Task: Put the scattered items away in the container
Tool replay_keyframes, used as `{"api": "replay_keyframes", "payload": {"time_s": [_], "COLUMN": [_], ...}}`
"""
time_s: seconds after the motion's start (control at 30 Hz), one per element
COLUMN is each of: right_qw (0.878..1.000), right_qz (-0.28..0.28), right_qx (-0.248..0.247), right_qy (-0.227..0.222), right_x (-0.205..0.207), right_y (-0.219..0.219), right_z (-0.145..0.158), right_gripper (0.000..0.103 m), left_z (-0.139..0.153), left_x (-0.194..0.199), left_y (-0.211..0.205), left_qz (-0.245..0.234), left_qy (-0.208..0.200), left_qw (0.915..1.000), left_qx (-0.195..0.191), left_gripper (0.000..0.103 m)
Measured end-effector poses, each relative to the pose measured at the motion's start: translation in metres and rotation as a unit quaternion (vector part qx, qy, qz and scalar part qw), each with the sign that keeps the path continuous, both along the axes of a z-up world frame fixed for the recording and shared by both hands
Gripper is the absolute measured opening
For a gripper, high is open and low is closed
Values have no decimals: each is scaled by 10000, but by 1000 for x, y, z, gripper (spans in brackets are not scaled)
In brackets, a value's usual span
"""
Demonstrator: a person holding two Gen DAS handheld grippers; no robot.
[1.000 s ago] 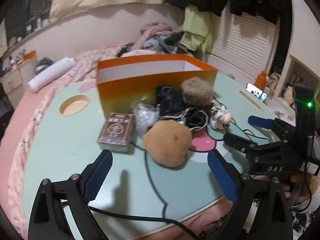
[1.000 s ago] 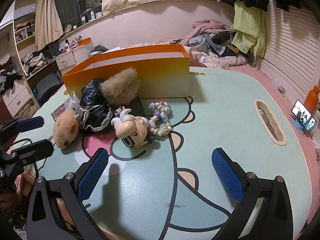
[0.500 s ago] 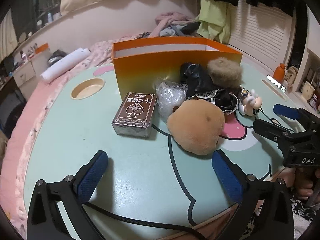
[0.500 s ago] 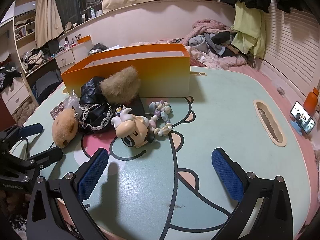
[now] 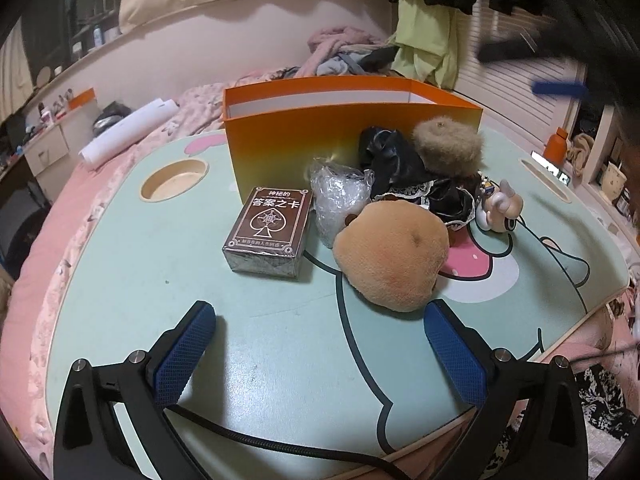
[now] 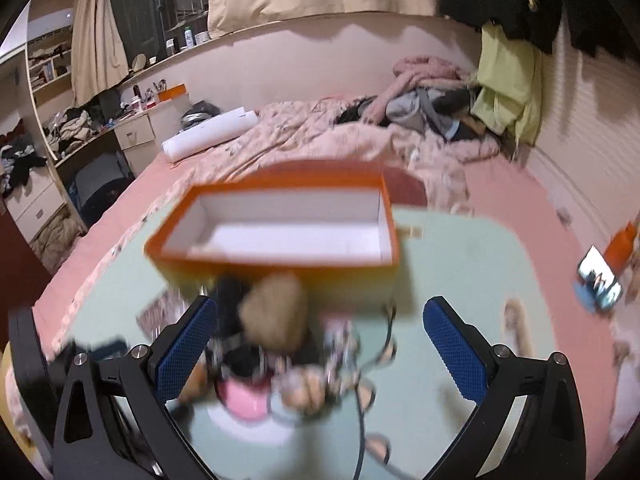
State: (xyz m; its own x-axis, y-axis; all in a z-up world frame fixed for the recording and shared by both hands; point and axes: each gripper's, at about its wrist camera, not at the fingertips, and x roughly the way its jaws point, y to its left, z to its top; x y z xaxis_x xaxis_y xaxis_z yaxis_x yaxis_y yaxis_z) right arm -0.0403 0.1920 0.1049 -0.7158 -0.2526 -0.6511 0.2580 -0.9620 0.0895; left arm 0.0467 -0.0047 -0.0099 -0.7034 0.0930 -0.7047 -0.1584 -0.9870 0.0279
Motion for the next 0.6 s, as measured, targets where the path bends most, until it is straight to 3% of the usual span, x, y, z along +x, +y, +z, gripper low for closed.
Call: {"api": "replay_keyframes", "payload": {"time_s": [0.2,0.37,0.43,0.6], "right_qw": [9990,9942,9917,9902], "right_qz": [109,10,18,-32], "right_qx": [86,338,216,315], "right_qy": [-428,-1019,-1268,-1357], "right_x": [-58,-94,-100,-104], "right_y": [-17,-29,-28,-28], "right_z": [19,-13,-28,-42], "right_gripper": [103,103,103,103], "left_z": [0,0,0,1], "left_x": [0,0,0,-1], "left_y": [0,1,1,3], "left_qz": [1,-4,-6,-8], "left_qy": [1,5,8,11], "left_qw": [10000,10000,10000,10000], "left_qx": [2,0,2,0], "left_gripper": [103,103,103,103]}}
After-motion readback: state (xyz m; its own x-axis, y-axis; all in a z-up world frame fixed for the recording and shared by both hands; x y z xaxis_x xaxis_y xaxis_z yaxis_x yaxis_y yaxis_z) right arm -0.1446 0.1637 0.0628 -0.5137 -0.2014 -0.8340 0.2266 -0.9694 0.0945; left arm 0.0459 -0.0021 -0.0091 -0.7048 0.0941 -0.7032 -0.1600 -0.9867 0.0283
